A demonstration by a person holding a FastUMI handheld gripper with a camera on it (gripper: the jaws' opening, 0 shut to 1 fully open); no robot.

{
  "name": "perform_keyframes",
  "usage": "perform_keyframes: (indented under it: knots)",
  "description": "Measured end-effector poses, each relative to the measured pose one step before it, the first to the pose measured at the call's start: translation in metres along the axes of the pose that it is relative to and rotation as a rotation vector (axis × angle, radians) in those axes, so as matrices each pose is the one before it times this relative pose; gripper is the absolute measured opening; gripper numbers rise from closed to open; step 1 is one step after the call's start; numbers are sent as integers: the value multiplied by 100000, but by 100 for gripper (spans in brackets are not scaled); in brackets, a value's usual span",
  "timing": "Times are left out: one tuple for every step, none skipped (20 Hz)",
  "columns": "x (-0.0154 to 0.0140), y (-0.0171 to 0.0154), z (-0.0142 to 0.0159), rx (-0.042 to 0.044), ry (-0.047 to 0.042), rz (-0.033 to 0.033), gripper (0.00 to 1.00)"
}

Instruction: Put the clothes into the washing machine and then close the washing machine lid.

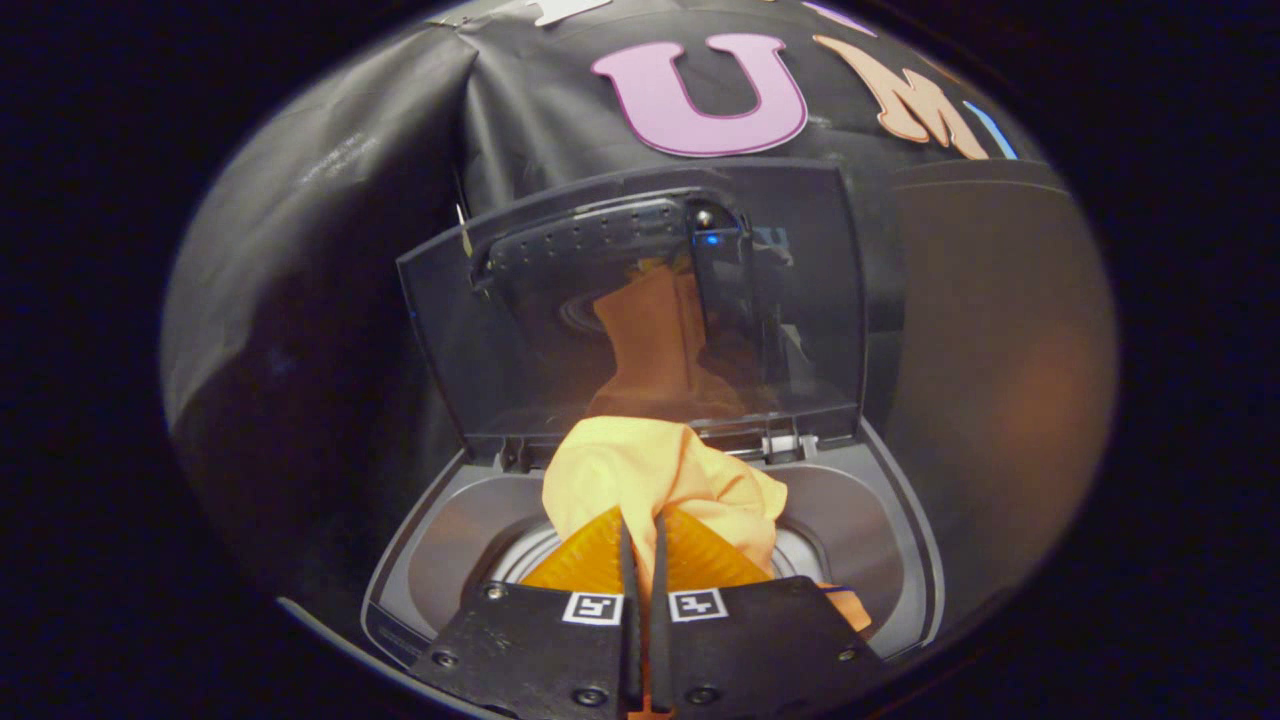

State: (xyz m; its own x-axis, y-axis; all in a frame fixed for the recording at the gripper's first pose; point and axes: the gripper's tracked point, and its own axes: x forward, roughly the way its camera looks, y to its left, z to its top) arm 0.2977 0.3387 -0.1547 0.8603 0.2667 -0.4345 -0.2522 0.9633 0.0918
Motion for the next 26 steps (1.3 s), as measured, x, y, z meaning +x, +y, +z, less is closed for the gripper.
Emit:
perform_keyframes:
  knots:
    - [422, -19, -625, 146, 1621, -354, 3]
    - [210, -16, -746, -618, 2080, -223, 4]
    - [259, 105, -308, -1172, 665, 183, 4]
    - [-68, 104, 110, -888, 510, 570, 5]
    - [130, -138, 105, -481, -770, -276, 4]
    - [-98, -48, -148, -246, 413, -303, 6]
    - [-27, 107, -211, 335, 417, -32, 6]
    - [-1, -1, -140, -381, 346, -149, 8]
    - [-72, -44, -53, -985, 356, -634, 11]
    - [-182, -48, 14, -1281, -554, -680, 15]
    - [-272, -387, -44, -1401, -524, -1506, 22]
    - [-411, -450, 214, -1034, -824, -2070, 29]
    - [-241, -75, 217, -16, -237, -660, 36]
    - [-179, -56, 278, 101, -696, -332, 45]
    - [-297, -263, 276, -233, -562, -938, 54]
    - [-322, -180, 573, -582, -1236, -835, 63]
    - [-466, -165, 768, -1299, -1806, -798, 72]
    - [-351, -197, 841, -1985, -1761, -879, 81]
    - [-560, -30, 1132, -1985, -2624, -581, 90]
    - [-367, -51, 1432, -1759, -2791, -283, 99]
    - [-261, 157, 1310, -2013, -2854, 68, 99]
    - [-499, 217, 1584, -2287, -3396, 511, 99]
    - [-335, 204, 2062, -1336, -4759, 358, 99]
    - [-136, 240, 1779, -886, -2359, 159, 99]
    - [-416, 261, 1685, -588, -2020, 354, 98]
    - [-49, 314, 1842, 51, -2128, 571, 98]
